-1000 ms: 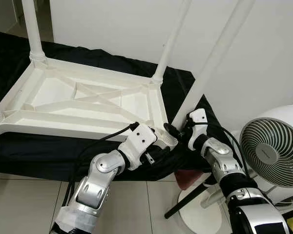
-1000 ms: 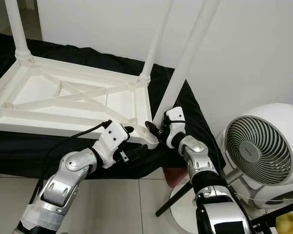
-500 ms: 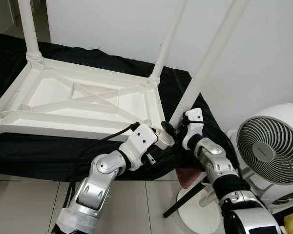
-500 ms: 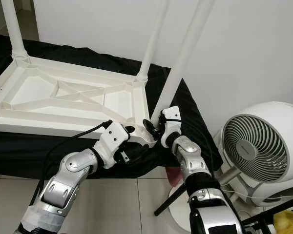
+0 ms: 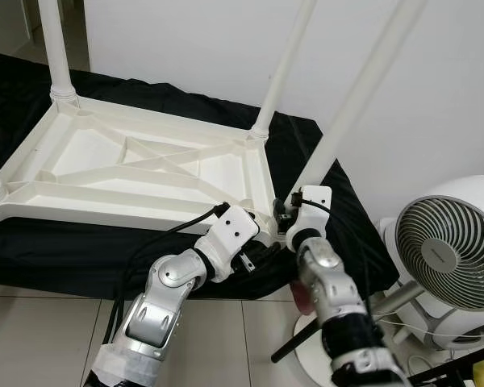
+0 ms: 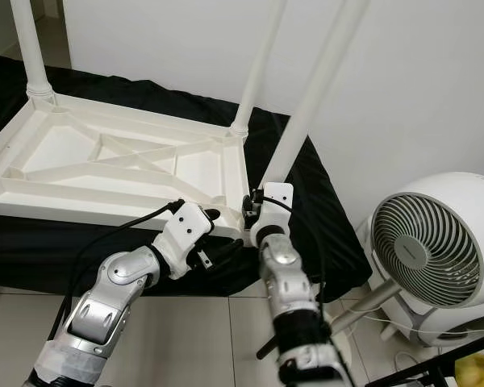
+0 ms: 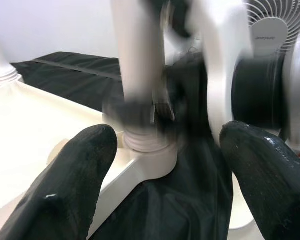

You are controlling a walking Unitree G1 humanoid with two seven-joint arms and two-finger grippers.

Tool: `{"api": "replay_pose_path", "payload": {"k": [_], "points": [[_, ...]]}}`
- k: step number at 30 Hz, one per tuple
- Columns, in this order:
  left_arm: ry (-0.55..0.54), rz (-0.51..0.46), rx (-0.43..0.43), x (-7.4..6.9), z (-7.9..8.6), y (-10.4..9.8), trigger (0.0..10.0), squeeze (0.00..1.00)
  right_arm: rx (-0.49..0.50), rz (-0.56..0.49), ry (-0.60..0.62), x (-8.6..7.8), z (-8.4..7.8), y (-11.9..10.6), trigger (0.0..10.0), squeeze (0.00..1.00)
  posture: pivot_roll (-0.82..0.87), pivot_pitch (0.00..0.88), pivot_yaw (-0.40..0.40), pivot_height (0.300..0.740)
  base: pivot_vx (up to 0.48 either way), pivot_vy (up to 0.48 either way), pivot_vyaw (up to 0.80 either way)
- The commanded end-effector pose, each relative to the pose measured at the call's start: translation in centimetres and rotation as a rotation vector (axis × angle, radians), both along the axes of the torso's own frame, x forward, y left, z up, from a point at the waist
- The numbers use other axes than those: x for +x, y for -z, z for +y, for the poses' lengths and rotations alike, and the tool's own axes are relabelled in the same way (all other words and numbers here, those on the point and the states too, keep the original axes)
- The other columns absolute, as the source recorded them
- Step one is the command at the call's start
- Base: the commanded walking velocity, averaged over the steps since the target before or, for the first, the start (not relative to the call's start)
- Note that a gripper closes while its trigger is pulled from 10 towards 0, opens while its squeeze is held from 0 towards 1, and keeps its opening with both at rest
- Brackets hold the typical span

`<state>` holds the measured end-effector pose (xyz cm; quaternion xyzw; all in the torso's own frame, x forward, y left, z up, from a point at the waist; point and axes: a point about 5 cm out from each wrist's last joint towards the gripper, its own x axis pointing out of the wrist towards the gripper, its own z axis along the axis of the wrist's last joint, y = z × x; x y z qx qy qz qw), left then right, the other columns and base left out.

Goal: Building children table

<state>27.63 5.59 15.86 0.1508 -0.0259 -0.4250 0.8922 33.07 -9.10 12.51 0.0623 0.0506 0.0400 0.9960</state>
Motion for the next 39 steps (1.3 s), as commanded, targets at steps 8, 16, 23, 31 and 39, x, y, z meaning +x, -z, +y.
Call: {"api": "replay_pose_path", "payload": {"k": [8,16,23,31,39], "points": [[-0.075,-0.008,-0.023,0.2,-0.5,0.1,10.0,0.00,0.004,-0.053,-0.059,-0.1,-2.1,-0.6,10.0,0.00,0.15,0.006,-0.225,0.740,0.000,0.000,0.00],[-0.065,0.004,-0.007,-0.1,-0.2,0.6,10.0,0.00,-0.081,-0.102,-0.284,0.1,-4.4,-0.5,10.0,0.00,0.14,0.000,-0.223,0.740,0.000,0.000,0.00],[-0.065,-0.004,0.002,0.1,-0.1,0.6,10.0,0.00,-0.164,-0.110,-0.490,0.4,-5.2,0.2,10.0,0.00,0.15,0.000,-0.220,0.740,0.000,0.000,0.00],[-0.057,-0.014,0.006,0.2,-0.3,0.5,10.0,0.00,-0.258,-0.059,-0.598,1.4,-5.0,1.4,5.8,0.00,0.15,0.000,-0.213,0.740,0.000,0.000,0.00],[-0.053,-0.030,0.012,0.5,-0.4,0.2,10.0,0.00,-0.304,-0.059,-0.651,2.1,-4.9,1.6,0.0,0.00,0.15,0.000,-0.213,0.740,0.000,0.000,0.00]]}}
